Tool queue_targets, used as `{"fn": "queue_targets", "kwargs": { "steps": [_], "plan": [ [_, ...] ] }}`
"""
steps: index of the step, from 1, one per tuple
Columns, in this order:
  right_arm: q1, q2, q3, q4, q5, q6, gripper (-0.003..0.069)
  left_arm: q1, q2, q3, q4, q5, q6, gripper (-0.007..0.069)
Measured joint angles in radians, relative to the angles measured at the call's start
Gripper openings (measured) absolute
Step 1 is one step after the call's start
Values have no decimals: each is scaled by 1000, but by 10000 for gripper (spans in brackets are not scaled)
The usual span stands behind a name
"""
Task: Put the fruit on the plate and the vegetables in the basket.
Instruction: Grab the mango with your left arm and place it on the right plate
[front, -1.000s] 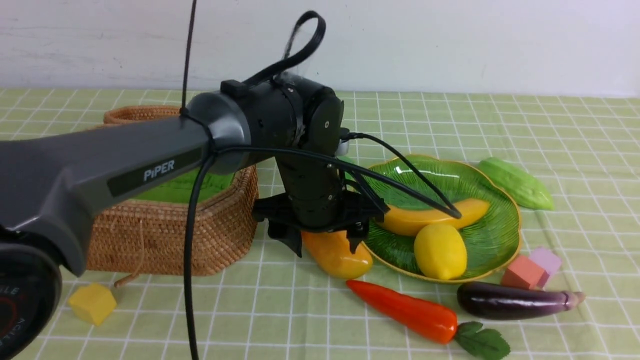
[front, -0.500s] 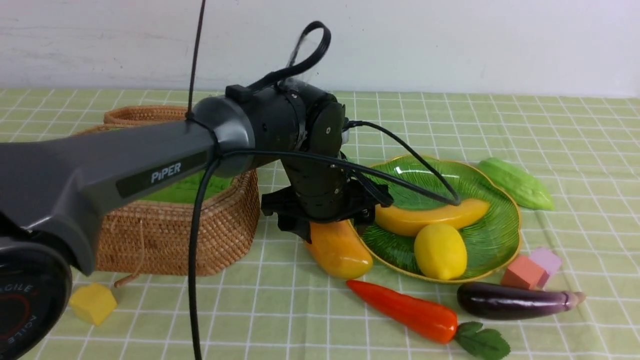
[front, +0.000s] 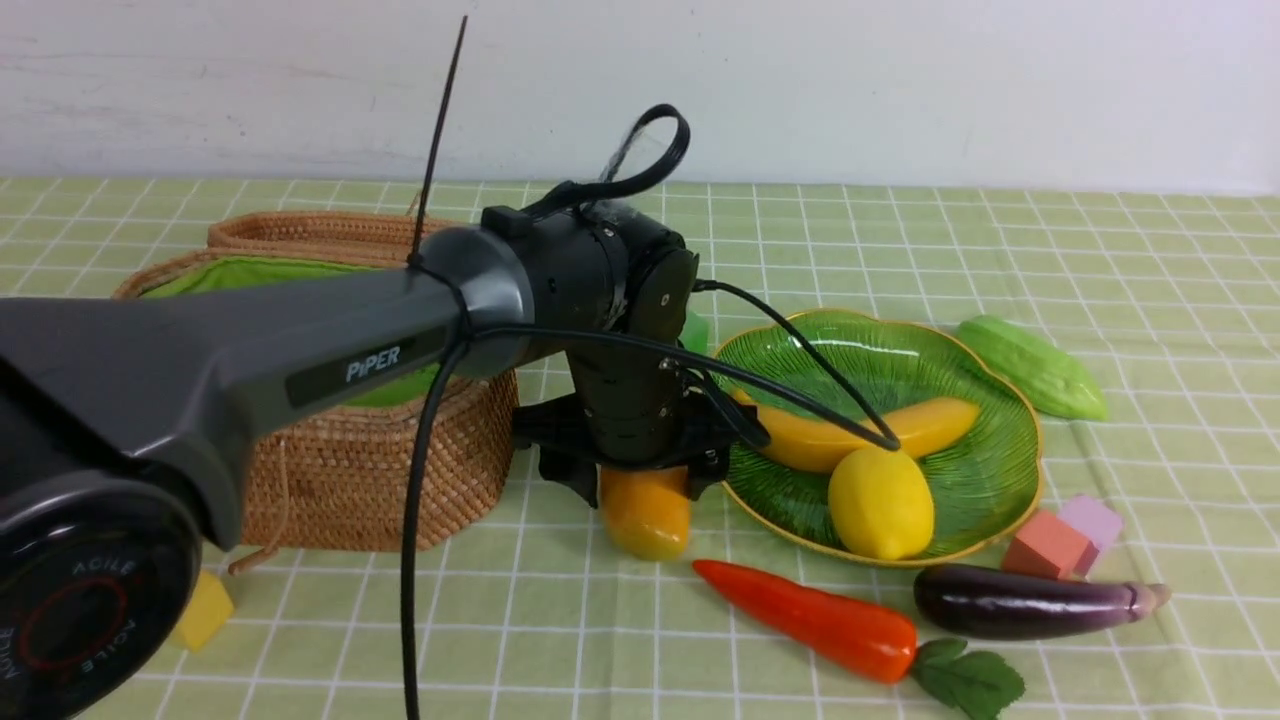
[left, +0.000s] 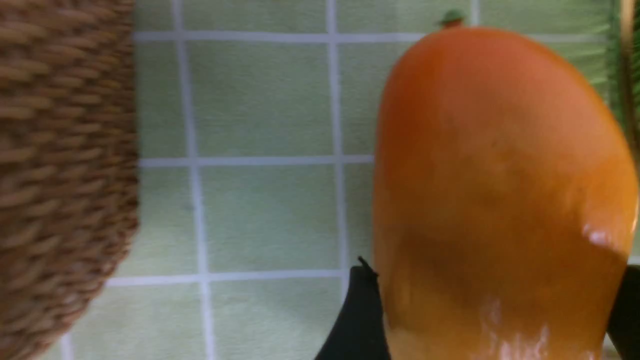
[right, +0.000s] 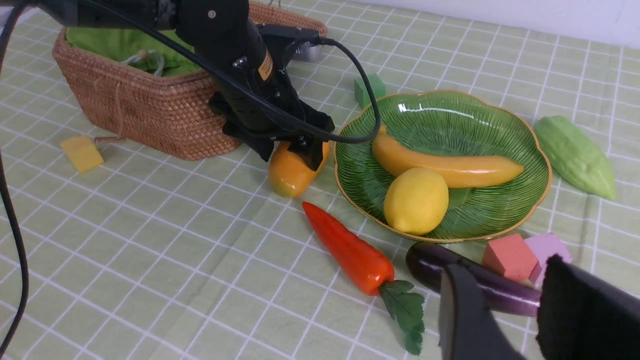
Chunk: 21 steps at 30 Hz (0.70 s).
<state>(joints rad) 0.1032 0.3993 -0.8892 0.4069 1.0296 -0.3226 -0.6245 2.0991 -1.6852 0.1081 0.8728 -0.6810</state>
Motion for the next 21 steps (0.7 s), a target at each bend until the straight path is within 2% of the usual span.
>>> {"fn": "queue_targets", "kwargs": {
  "steps": [6,14,21],
  "plan": [
    [0,0,0,2,7,-12,236,0,0,0,37,20,6,592],
    [0,0,0,3,7,-16,236,0,25,0,50,1,117,591],
    [0,0,0,4,7,-24,236,0,32,0,64,-7,134,528]
  ]
}}
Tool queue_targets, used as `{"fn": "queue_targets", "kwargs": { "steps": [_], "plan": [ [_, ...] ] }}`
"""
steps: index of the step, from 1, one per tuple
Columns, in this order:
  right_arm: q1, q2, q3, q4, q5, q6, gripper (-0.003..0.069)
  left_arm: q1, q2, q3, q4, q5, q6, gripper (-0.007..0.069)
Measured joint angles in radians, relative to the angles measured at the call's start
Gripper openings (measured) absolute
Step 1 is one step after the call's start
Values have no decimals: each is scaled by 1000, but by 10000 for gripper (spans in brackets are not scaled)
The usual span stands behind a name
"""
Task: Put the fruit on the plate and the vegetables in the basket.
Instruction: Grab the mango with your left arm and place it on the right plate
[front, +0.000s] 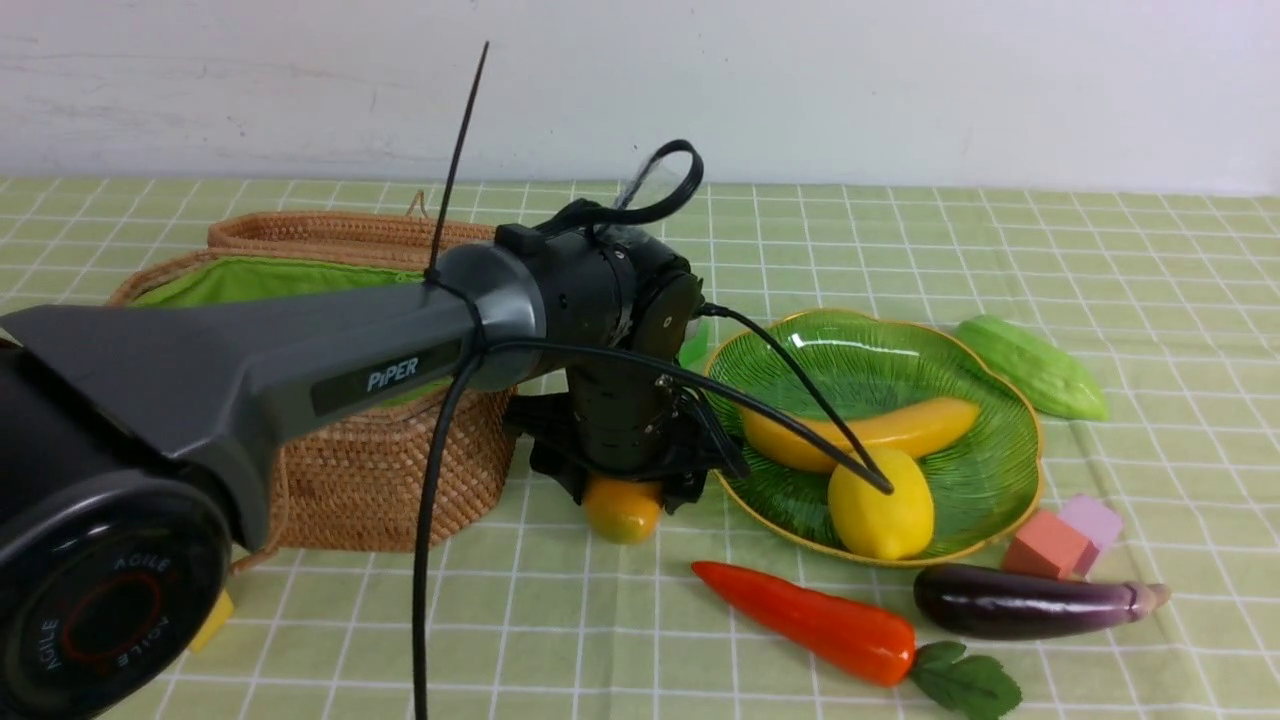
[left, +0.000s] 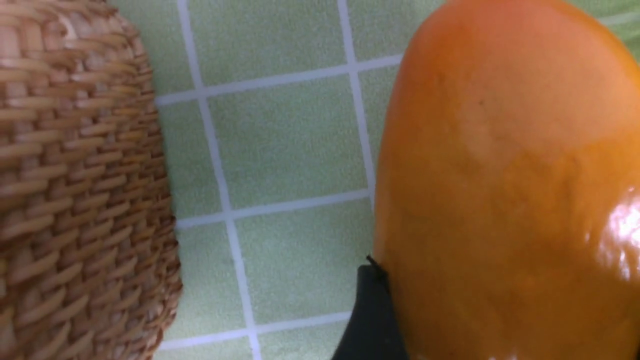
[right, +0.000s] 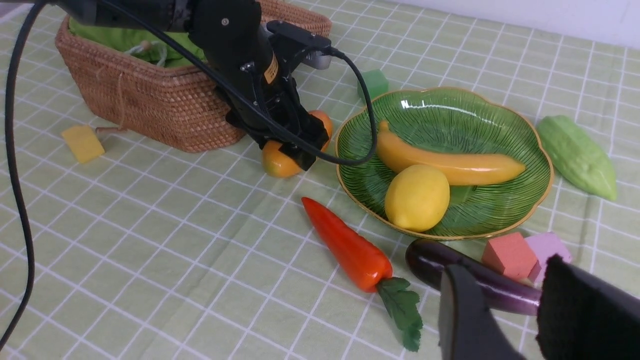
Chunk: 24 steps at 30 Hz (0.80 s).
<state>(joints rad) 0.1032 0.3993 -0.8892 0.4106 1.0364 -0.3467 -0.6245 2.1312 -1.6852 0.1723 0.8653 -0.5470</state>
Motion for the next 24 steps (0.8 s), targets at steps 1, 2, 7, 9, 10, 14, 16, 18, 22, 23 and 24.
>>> {"fn": "queue_targets", "kwargs": {
  "steps": [1,2,7,9,10,14,16,18,22,23,24],
  "plan": [
    [0,0,0,0,0,-2,236,0,1,0,3,1,1,528],
    [0,0,0,0,0,-3,236,0,1,0,8,1,1,528],
    [0,0,0,0,0,-7,236,0,2,-1,41,29,1,528],
    [0,0,0,0,0,-8,236,0,2,-1,61,49,1,528],
    [0,0,0,0,0,-9,236,0,2,-1,76,62,1,528],
    [0,0,0,4,0,-10,236,0,-7,-1,105,105,1,528],
    [0,0,0,10,0,-10,236,0,-28,0,105,117,1,528],
    [0,0,0,11,0,-10,235,0,-56,0,101,117,4,528],
    [0,0,0,12,-25,-12,235,0,-130,0,68,106,46,528],
    [0,0,0,11,-37,-13,235,0,-148,0,55,96,56,528],
    [0,0,0,11,-54,-13,235,0,-165,0,38,83,76,528]
  ]
}}
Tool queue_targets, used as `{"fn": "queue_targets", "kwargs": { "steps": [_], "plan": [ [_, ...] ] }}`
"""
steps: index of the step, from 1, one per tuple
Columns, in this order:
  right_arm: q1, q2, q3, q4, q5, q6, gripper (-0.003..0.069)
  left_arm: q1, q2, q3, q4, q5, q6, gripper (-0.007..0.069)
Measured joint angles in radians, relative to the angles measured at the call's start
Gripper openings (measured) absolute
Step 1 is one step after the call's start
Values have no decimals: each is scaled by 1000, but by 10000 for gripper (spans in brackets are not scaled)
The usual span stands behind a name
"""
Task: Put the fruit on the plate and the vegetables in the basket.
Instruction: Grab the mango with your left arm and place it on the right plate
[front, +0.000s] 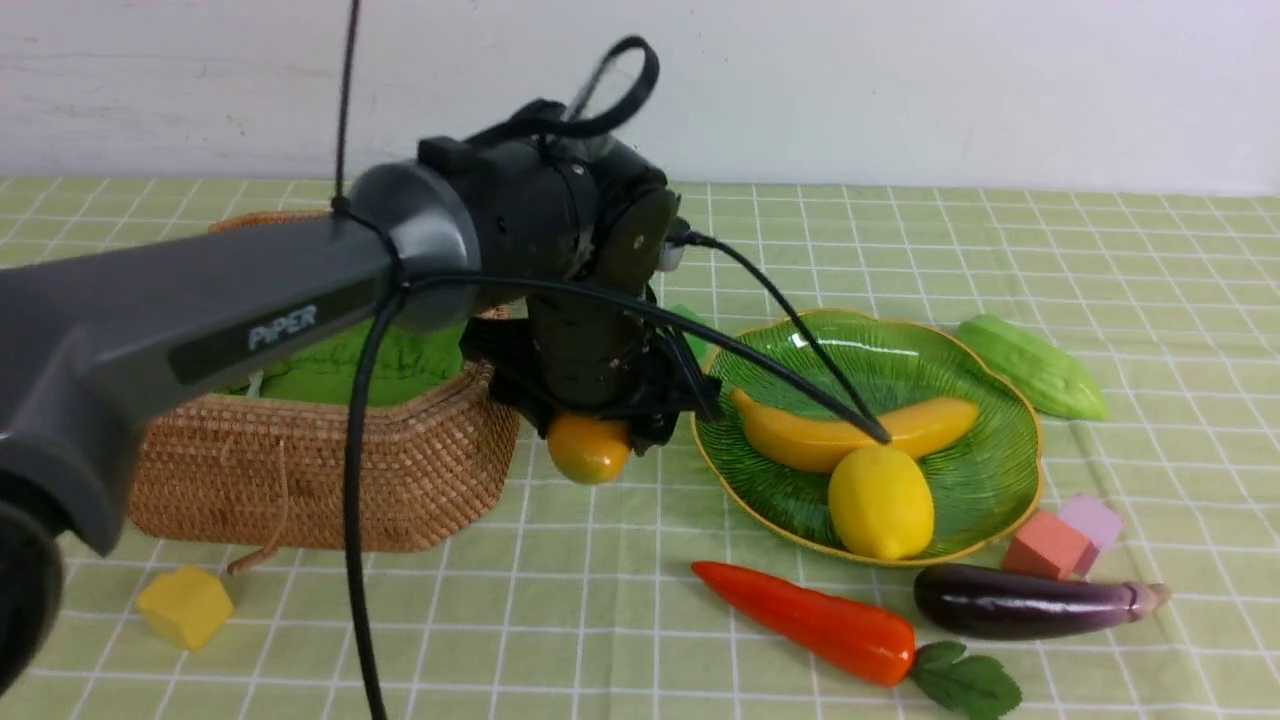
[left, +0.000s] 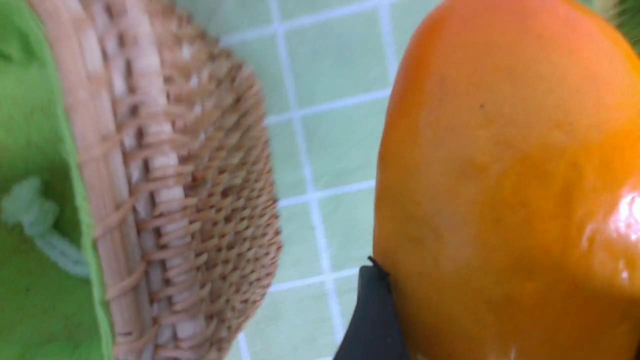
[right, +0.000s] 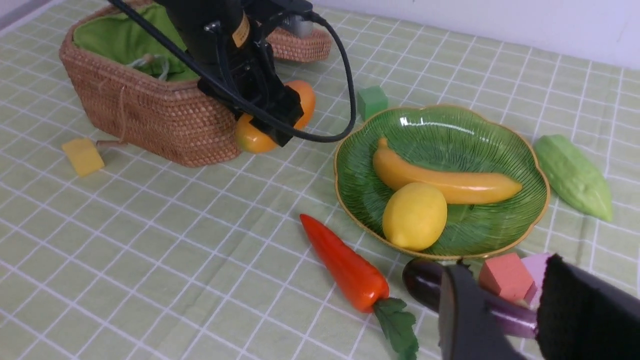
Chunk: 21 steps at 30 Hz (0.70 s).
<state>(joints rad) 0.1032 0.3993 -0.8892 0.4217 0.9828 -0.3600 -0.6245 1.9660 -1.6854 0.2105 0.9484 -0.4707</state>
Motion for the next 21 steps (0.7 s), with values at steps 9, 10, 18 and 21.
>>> {"fn": "queue_targets", "kwargs": {
  "steps": [9,10,18,21],
  "plan": [
    [0,0,0,0,-142,30,235,0,-47,0,-276,-272,392,528],
    [0,0,0,0,-155,37,235,0,-40,0,-323,-312,456,528],
    [0,0,0,0,-176,45,235,0,53,-1,-706,-550,877,528],
    [0,0,0,0,-176,45,235,0,105,-25,-819,-582,1022,528]
  ]
}}
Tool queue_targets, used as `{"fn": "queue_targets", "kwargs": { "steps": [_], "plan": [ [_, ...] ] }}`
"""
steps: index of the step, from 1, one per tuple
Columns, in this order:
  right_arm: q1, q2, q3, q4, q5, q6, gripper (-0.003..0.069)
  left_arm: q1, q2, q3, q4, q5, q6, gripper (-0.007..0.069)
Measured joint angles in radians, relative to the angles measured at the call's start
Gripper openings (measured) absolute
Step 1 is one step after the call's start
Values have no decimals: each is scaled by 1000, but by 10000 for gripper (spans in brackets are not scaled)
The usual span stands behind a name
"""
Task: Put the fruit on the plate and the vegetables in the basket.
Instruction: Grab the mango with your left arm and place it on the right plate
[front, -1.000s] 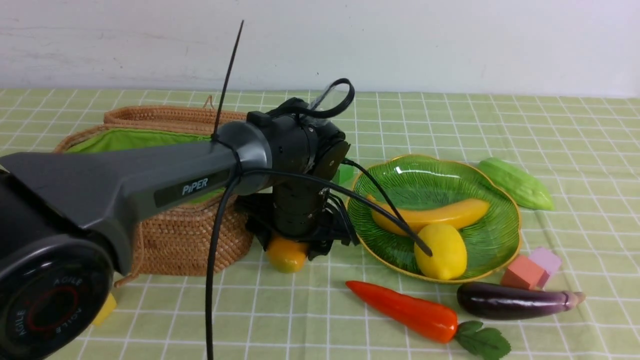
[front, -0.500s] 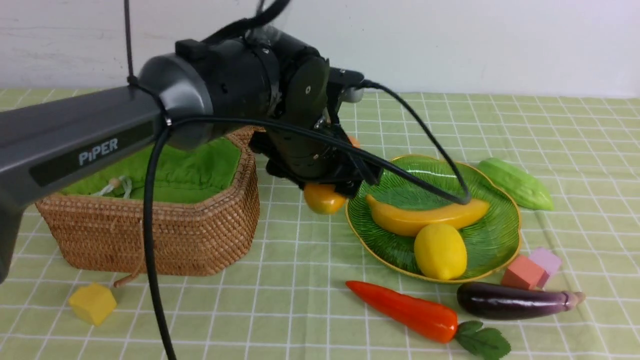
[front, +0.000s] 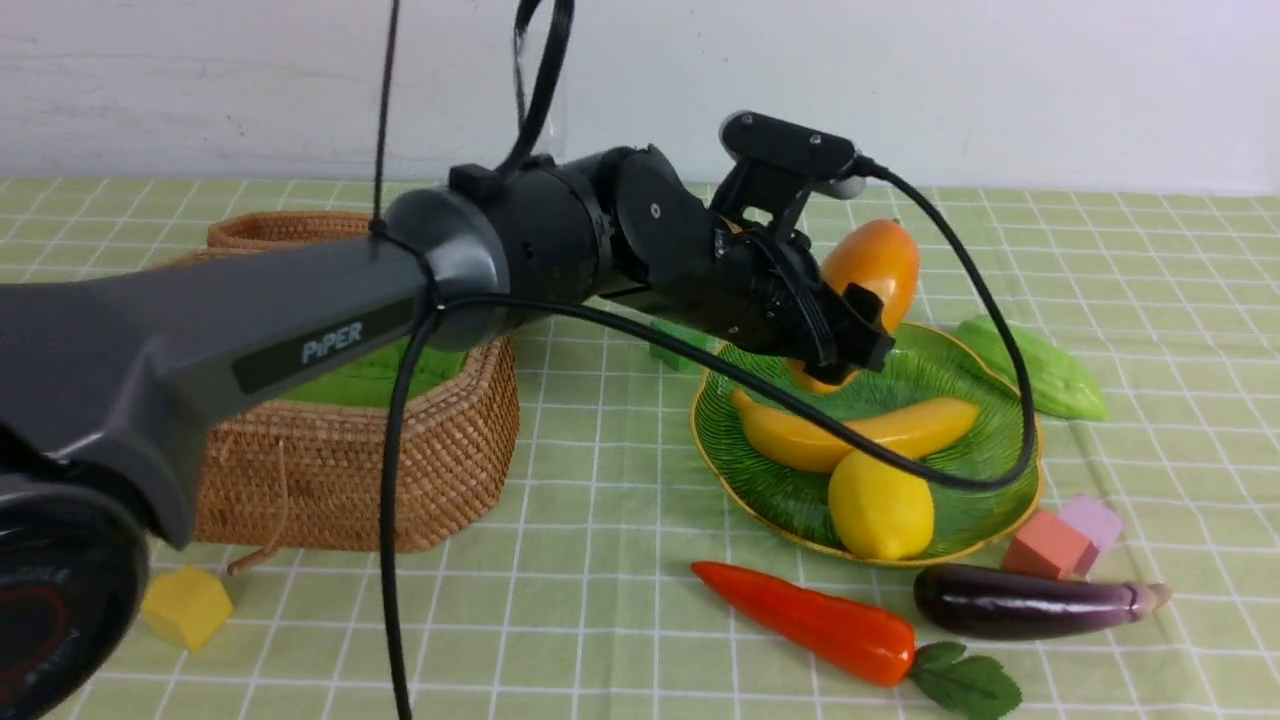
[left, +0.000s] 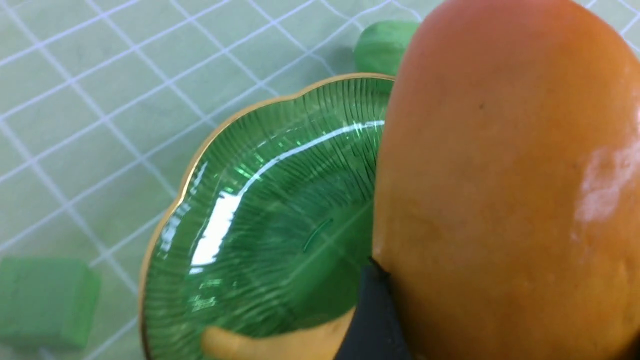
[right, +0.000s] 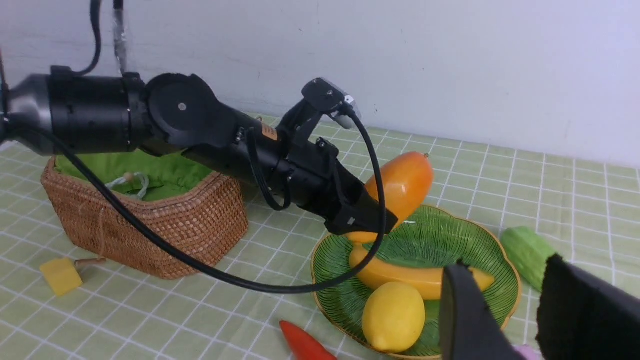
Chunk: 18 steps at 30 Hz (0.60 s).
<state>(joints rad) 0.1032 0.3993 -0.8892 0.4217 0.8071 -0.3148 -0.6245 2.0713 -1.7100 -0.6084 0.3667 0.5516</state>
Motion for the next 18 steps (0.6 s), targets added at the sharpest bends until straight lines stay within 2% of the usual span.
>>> {"fn": "queue_targets", "kwargs": {
  "steps": [4,12,18],
  "plan": [
    [0,0,0,-2,13,0,235,0,53,-28,-43,-14,63,528],
    [0,0,0,-4,75,1,237,0,82,-49,-53,-76,77,535],
    [0,0,0,-4,77,2,237,0,82,-49,-55,-94,77,632]
  ]
}}
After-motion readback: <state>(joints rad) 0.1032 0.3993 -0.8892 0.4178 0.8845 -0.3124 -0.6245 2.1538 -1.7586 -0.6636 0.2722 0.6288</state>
